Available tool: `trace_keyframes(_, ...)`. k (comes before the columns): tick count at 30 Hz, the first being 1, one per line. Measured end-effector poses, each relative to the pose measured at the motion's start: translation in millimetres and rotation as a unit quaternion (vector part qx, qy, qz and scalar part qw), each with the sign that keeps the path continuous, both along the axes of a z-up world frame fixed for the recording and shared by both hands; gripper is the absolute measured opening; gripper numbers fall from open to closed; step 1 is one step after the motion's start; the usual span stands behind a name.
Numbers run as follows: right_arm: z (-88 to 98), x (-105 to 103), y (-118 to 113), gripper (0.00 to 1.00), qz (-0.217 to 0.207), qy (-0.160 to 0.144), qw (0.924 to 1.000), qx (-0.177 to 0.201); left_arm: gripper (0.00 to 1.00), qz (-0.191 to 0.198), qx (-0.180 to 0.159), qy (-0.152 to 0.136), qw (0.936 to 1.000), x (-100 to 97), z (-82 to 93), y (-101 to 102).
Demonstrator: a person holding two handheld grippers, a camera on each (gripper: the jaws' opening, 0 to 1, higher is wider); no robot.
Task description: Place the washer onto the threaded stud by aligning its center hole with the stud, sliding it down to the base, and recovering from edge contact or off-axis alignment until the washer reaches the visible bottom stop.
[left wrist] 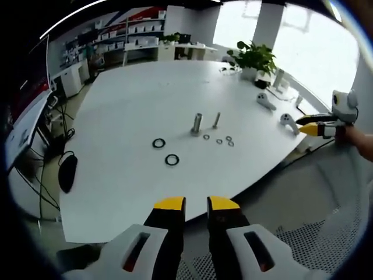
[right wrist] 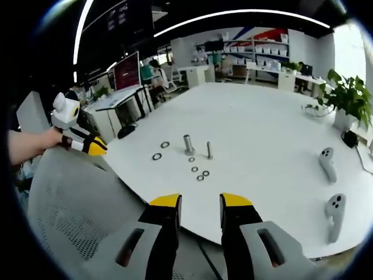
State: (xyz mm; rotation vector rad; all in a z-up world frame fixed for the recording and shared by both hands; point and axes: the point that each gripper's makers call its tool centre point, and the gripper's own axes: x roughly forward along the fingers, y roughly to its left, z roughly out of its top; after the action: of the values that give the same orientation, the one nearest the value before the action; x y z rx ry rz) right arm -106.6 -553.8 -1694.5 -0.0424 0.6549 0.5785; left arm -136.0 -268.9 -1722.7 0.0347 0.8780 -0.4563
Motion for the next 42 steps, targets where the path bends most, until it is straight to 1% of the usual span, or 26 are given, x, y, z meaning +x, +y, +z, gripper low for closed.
trace_keyframes(3,0.5,-0.6,-0.3,0.28,-0.002,-0.003,1.0,0.001,0.11,-0.002,0.002,0.006,1.0,-2.1,-3.0,0.9)
trace_keyframes(6,-0.3,-1.5,1.5,0.28,0.007,-0.002,1.0,-0.004,0.11,-0.001,0.01,0.018,0.9998,-4.4,-5.9,1.9)
trace_keyframes(8,-0.1,-2.3,2.8,0.28,0.009,0.0,1.0,0.0,0.11,0.001,0.005,0.012,0.9999,-4.5,-3.7,1.0)
trace_keyframes(9,1.3,-1.5,2.9,0.28,0.017,-0.009,0.9998,-0.003,0.11,0.005,0.005,0.01,0.9999,-4.0,-2.8,1.5)
trace_keyframes(11,2.2,-1.9,1.0,0.27,0.005,-0.006,1.0,0.004,0.11,0.006,0.004,-0.001,1.0,-3.8,0.6,1.4)
trace_keyframes(13,0.9,-2.5,1.7,0.27,0.006,-0.002,1.0,0.002,0.11,0.009,0.003,0.004,0.9999,-3.8,-1.1,3.0)
trace_keyframes(15,-1.6,-4.6,3.8,0.27,0.018,0.0,0.9998,-0.006,0.11,0.009,0.003,0.006,0.9999,-4.6,-1.3,2.0)
trace_keyframes(18,0.4,-2.3,0.7,0.27,0.006,0.001,1.0,0.005,0.11,0.006,0.005,0.005,1.0,-4.0,-2.1,1.5)
trace_keyframes(22,-0.2,-3.4,4.5,0.27,0.019,0.0,0.9998,-0.001,0.11,0.004,0.009,0.018,0.9998,-5.4,-6.5,2.8)
trace_keyframes(27,2.6,-4.0,-0.3,0.27,0.005,-0.006,0.9999,0.011,0.12,-0.003,0.013,0.017,0.9998,-8.4,-7.2,-0.3)
trace_keyframes(31,1.6,-2.8,0.9,0.27,0.007,-0.003,0.9999,0.009,0.13,0.0,0.012,0.021,0.9997,-7.0,-7.9,1.0)
trace_keyframes(33,1.4,-2.1,0.7,0.27,0.007,-0.001,0.9999,0.01,0.14,-0.006,0.013,0.03,0.9994,-8.0,-10.0,-1.6)
trace_keyframes(35,1.4,-2.0,0.0,0.27,0.005,-0.001,0.9999,0.012,0.14,-0.024,0.025,0.042,0.9985,-13.1,-14.7,-4.4)
trace_keyframes(36,1.3,-2.5,-0.4,0.27,0.003,-0.002,0.9999,0.011,0.14,-0.028,0.03,0.041,0.9983,-14.9,-14.8,-5.5)
trace_keyframes(37,1.5,-2.6,-0.6,0.27,0.001,-0.002,0.9999,0.011,0.13,-0.028,0.034,0.035,0.9984,-14.4,-13.1,-4.2)
trace_keyframes(38,1.9,-2.0,-0.3,0.27,0.0,-0.003,0.9999,0.011,0.12,-0.023,0.03,0.027,0.9989,-11.8,-10.0,-2.1)
trace_keyframes(39,2.2,-0.9,0.2,0.27,0.001,-0.003,0.9999,0.011,0.12,-0.004,0.008,0.015,0.9998,-5.0,-4.5,-1.4)
trace_keyframes(40,2.5,0.4,0.4,0.27,0.001,-0.003,0.9999,0.01,0.12,0.004,-0.003,0.013,0.9999,-2.6,-2.0,-0.8)
trace_keyframes(42,3.5,1.9,-0.1,0.27,-0.003,-0.003,0.9999,0.012,0.13,0.001,-0.004,0.013,0.9999,-1.9,-1.4,-0.8)
